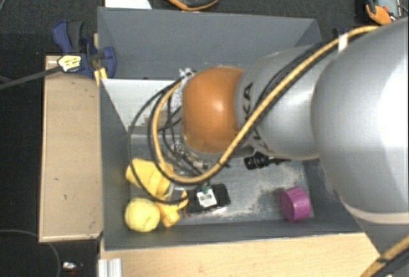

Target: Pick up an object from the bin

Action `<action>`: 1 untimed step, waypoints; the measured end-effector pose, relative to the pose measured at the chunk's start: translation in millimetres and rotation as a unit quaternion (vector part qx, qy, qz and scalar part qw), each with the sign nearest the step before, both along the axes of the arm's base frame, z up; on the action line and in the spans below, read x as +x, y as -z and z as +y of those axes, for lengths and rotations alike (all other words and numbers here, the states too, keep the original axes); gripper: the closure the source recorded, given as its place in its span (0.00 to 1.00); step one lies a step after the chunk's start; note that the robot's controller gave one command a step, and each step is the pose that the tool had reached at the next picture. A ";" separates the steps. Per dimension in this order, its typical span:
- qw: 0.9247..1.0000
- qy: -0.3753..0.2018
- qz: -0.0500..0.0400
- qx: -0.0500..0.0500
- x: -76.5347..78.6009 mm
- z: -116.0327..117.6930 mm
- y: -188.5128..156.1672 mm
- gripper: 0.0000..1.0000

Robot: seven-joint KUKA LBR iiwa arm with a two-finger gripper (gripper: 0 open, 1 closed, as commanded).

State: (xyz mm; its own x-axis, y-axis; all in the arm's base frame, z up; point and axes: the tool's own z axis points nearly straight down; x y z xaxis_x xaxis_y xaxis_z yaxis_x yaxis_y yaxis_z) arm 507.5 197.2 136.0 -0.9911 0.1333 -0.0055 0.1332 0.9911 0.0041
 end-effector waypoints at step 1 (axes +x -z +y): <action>0.999 -0.040 -0.003 0.000 3.7 37.2 -27.2 0.00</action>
Offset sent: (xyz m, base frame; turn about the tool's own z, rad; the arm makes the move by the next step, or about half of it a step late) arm 0.0175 0.0577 -0.0079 0.1861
